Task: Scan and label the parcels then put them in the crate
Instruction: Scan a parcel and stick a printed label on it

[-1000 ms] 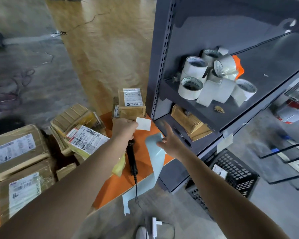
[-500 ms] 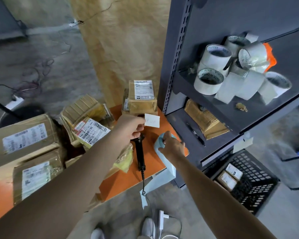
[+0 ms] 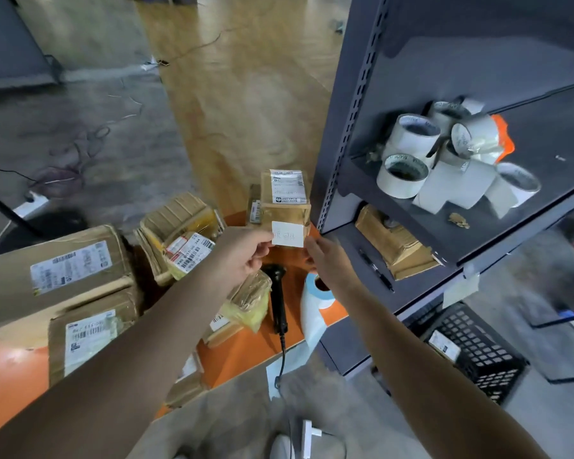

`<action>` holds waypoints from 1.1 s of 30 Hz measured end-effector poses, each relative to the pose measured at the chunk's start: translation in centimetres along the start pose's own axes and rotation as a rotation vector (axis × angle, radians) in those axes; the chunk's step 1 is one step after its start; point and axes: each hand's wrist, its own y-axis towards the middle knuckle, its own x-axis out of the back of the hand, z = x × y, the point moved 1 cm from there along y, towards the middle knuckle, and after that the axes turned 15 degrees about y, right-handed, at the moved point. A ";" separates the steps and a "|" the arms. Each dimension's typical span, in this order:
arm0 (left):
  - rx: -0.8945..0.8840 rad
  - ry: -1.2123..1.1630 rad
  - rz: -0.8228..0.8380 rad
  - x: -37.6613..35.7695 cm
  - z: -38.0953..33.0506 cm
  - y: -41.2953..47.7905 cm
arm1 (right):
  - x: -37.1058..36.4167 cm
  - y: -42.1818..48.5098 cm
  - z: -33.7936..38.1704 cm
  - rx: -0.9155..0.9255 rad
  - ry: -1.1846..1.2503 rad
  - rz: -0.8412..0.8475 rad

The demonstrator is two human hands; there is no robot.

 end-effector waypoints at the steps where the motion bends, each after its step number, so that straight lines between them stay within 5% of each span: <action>1: -0.006 -0.002 0.001 0.4 0.0 -0.3 | -0.4 -0.5 0.7 -0.005 0.085 0.025; 11: -0.013 -0.056 -0.025 5.3 0.7 -2.7 | -4.9 -2.3 5.4 0.000 0.273 0.081; 25: 0.150 -0.192 -0.039 7.9 7.7 -4.8 | -8.2 -2.6 5.3 0.201 -0.389 0.240; 33: 0.072 -0.020 -0.191 7.7 8.5 -4.9 | -9.0 -3.2 5.0 0.271 -0.512 0.261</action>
